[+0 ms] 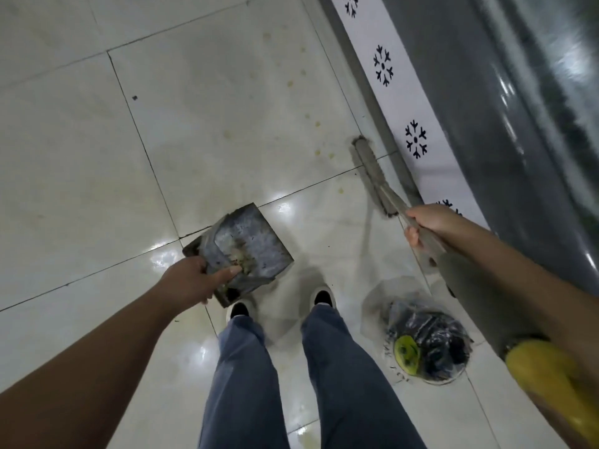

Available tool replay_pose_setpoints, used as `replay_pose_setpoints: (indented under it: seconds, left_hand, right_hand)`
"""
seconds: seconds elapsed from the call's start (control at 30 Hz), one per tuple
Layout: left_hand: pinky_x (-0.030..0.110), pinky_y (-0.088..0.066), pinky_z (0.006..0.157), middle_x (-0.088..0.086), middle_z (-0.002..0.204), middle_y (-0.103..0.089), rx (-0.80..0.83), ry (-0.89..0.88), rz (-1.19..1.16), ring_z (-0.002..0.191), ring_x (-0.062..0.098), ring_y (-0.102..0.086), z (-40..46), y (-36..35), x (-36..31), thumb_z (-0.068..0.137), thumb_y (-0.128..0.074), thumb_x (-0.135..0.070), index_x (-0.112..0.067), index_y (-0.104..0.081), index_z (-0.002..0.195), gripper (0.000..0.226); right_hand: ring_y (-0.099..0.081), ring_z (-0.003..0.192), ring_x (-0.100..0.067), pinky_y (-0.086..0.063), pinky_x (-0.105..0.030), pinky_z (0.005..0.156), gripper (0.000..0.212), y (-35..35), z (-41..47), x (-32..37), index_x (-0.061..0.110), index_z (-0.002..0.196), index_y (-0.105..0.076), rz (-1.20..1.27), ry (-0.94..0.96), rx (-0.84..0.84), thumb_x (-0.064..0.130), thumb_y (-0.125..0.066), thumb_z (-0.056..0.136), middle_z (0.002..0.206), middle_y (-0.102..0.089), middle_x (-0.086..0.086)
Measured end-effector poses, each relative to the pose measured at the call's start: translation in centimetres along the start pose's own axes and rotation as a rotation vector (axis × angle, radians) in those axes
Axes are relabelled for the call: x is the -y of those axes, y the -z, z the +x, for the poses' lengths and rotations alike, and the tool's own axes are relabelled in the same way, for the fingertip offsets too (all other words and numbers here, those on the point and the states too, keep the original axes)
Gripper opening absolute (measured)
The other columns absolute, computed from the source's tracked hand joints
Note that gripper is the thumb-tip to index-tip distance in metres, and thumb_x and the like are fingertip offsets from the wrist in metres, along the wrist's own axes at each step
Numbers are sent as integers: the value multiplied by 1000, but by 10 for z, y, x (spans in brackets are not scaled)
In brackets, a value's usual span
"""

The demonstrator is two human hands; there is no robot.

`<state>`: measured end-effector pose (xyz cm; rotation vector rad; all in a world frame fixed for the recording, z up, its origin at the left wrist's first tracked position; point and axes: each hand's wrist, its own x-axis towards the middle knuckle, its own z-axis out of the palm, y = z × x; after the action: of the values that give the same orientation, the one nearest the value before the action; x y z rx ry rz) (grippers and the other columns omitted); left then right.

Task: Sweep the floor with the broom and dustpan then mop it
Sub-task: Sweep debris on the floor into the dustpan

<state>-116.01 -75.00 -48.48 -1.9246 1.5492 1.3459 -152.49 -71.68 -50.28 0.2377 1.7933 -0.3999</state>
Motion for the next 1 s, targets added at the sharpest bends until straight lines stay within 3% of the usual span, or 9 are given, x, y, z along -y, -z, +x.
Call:
replay_pose_setpoints:
  seconds: [0.2, 0.43, 0.57, 0.7, 0.87, 1.0]
  left_hand:
    - [9, -31, 31, -5, 52, -57, 0, -27, 99, 43, 3, -51, -9, -25, -26, 79, -62, -53, -19, -58, 66, 36]
    - [13, -33, 35, -1, 52, -57, -44, 50, -19, 34, 2, -49, -42, -25, 10, 79, -61, -54, -19, -53, 62, 40]
    - [20, -35, 47, 1, 53, -58, -116, 135, -103, 52, 11, -56, -62, -27, 60, 80, -61, -53, -13, -53, 63, 44]
    - [21, -34, 46, 0, 51, -58, -195, 223, -176, 51, 11, -56, -84, -32, 123, 78, -61, -55, -13, -55, 64, 45]
    - [21, -33, 43, -7, 38, -54, -247, 290, -204, 46, 8, -54, -111, -40, 215, 78, -61, -56, -16, -54, 61, 44]
    - [21, -36, 46, -1, 56, -55, -209, 268, -158, 53, 11, -52, -138, -55, 283, 84, -56, -52, -24, -50, 61, 37]
  right_hand:
    - [-33, 16, -10, -28, -8, 25, 29, -17, 7, -2, 10, 68, -35, -123, -85, 105, 14, -34, 97, 26, -34, -4]
    - [-29, 18, -5, -27, -9, 22, 32, -36, -26, -26, 10, 72, -33, -324, -124, 241, 23, -34, 101, 30, -33, 0]
    - [-31, 18, -5, -28, -6, 26, 30, -57, -41, -44, 9, 71, -36, -336, -84, 195, 21, -36, 99, 42, -38, -3]
    - [-32, 15, -8, -27, -7, 26, 29, -114, -43, -65, 9, 68, -36, -344, 34, 154, 12, -35, 97, 62, -32, -4]
    - [-38, 18, -3, -30, -12, 25, 33, -205, -56, -114, 10, 66, -35, -571, 105, 212, 9, -32, 99, 64, -36, -4]
    - [-36, 16, -5, -29, -14, 23, 37, -269, -77, -189, 7, 64, -34, -719, 68, 307, 13, -30, 101, 49, -42, -7]
